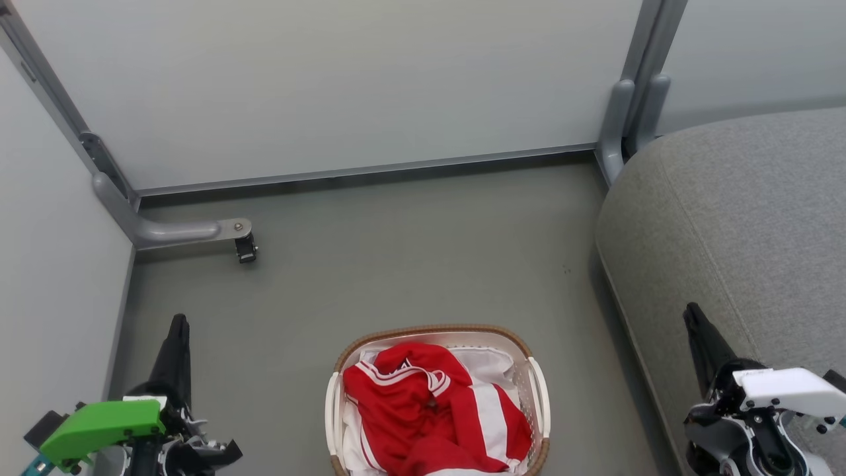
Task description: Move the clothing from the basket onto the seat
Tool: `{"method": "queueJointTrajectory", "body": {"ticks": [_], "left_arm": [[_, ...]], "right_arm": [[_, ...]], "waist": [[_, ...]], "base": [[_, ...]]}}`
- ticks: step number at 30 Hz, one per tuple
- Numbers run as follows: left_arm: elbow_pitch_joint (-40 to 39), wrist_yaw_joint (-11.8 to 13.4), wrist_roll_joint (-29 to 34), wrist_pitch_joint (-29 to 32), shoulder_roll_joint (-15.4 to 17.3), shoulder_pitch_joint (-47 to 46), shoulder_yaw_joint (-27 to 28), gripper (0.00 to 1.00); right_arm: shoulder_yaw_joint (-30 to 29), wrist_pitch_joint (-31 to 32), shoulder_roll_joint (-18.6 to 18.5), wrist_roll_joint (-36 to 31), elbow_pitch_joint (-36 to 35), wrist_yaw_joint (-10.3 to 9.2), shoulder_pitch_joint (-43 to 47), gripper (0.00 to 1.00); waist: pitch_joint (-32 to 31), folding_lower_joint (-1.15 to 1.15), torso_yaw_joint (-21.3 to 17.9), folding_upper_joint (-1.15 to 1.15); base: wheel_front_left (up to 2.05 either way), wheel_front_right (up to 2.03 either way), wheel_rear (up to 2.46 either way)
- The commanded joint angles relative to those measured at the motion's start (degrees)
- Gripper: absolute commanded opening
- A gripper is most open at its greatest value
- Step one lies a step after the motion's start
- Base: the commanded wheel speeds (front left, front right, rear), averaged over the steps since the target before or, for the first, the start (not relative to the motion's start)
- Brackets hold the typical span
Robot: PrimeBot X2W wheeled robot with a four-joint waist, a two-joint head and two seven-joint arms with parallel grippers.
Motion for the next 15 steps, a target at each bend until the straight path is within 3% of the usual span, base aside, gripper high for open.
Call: {"method": "queueJointTrajectory", "body": {"ticks": [1,6,15], "left_arm": [[0.8,0.1,0.0,-0.1,-0.2,0.5,-0.1,1.0],[0.8,0.0,1.5,-1.4,0.0,0.2,-0.5,1.0],[0.2,0.0,11.1,-3.9,0.4,-0.3,-1.4,1.0]], "right_arm": [[0.1,0.0,0.2,0.0,0.6,0.0,0.5,1.0],[0.5,-1.2,-0.2,-1.1,0.3,0.0,0.2,1.0],[2.1,-3.9,-1.7,-7.8,0.0,0.0,-0.8,1.0]], "waist": [[0.0,0.0,0.0,0.0],[0.1,0.0,0.0,0.0],[0.2,0.0,0.0,0.0]], "base": [[0.0,0.0,0.0],[0.0,0.0,0.0],[0.0,0.0,0.0]]}}
